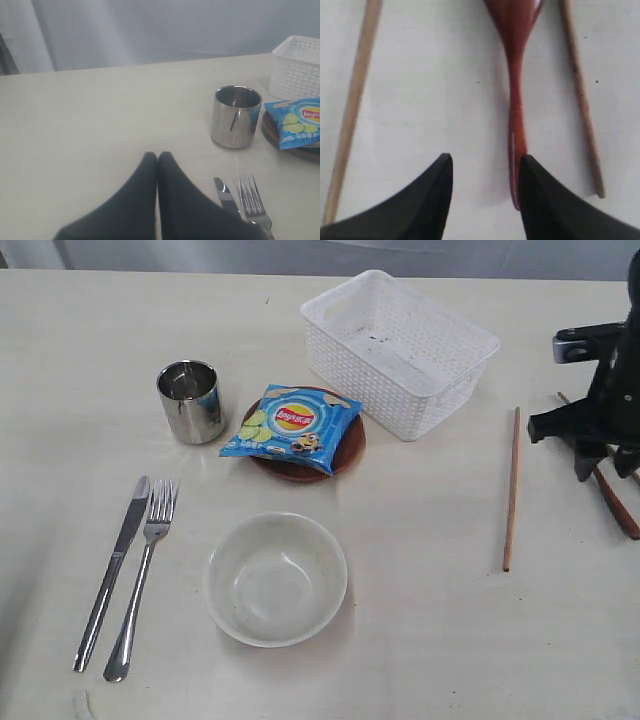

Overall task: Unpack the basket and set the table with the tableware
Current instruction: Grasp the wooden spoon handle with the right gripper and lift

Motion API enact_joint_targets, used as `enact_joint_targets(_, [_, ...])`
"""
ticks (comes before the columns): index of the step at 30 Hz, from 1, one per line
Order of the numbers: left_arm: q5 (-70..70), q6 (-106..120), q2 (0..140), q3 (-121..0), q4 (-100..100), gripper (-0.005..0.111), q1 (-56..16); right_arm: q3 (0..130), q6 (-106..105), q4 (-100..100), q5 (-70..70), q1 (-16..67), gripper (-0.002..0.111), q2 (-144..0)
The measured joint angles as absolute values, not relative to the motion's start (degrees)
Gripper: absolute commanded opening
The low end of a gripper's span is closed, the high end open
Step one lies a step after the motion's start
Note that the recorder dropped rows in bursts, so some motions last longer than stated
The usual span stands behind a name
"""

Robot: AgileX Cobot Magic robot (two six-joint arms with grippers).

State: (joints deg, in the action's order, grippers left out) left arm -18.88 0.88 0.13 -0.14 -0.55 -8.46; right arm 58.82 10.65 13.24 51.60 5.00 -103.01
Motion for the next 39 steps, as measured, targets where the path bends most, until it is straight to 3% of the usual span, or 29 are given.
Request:
enact_joint_targets(21, [-18.9, 0.9, 0.1, -0.1, -0.5, 0.0, -8.5, 59.2, 1.5, 20.7, 38.2, 2.5, 0.04, -111.5])
enact_joint_targets(23, [-18.9, 0.9, 0.1, -0.1, -0.5, 0.0, -8.5, 59.2, 1.5, 20.7, 37.6, 2.5, 0.035, -111.6])
enact_joint_targets(29, [-18.9, 0.9, 0.1, -0.1, -0.5, 0.0, -8.5, 59.7, 1.5, 20.7, 37.7, 2.5, 0.0, -112.5])
enact_joint_targets(39, [-18.9, 0.9, 0.1, -0.1, -0.5, 0.0, -8.5, 59.9, 1.4, 20.2, 38.5, 3.3, 0.0, -112.3])
